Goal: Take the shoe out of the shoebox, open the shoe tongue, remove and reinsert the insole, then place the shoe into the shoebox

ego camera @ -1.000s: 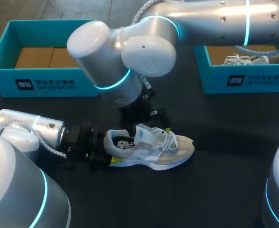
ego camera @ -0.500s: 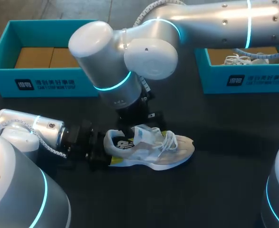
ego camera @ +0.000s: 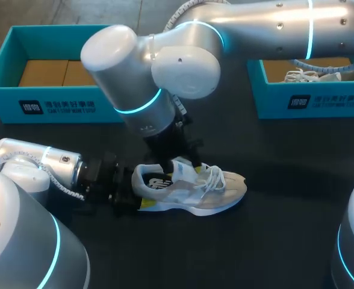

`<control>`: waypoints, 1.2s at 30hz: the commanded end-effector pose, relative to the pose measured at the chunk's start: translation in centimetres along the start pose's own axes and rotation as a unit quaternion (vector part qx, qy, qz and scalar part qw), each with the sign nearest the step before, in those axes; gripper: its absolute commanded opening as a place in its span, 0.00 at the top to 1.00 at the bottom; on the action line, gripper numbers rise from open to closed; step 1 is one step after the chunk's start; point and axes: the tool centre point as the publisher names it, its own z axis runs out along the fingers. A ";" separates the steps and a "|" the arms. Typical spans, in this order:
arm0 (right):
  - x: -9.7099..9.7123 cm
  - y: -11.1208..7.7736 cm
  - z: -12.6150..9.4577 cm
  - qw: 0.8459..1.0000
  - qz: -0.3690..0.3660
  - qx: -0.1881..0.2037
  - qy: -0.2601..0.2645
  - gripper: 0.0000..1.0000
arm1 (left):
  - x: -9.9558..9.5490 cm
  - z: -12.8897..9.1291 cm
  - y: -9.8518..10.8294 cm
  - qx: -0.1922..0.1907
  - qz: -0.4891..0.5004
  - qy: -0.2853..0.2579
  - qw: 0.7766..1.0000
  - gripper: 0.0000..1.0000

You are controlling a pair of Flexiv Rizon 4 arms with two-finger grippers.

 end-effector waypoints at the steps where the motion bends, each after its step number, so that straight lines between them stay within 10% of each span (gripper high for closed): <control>1: -0.3 -0.5 -0.2 0.982 0.188 -0.005 0.001 0.52 | 0.2 0.0 0.4 0.000 0.000 0.000 1.000 1.00; 8: -0.8 -0.4 -0.6 0.982 0.191 -0.008 0.004 0.60 | 0.2 0.0 0.4 0.000 0.000 0.000 1.000 1.00; 14: -1.2 -0.1 -0.7 0.982 0.187 -0.006 0.011 1.00 | 0.2 0.0 0.4 0.000 0.000 0.000 1.000 1.00; 36: -5.7 0.7 0.1 0.976 0.190 0.004 0.105 1.00 | 0.2 0.0 0.4 0.000 0.000 0.000 1.000 1.00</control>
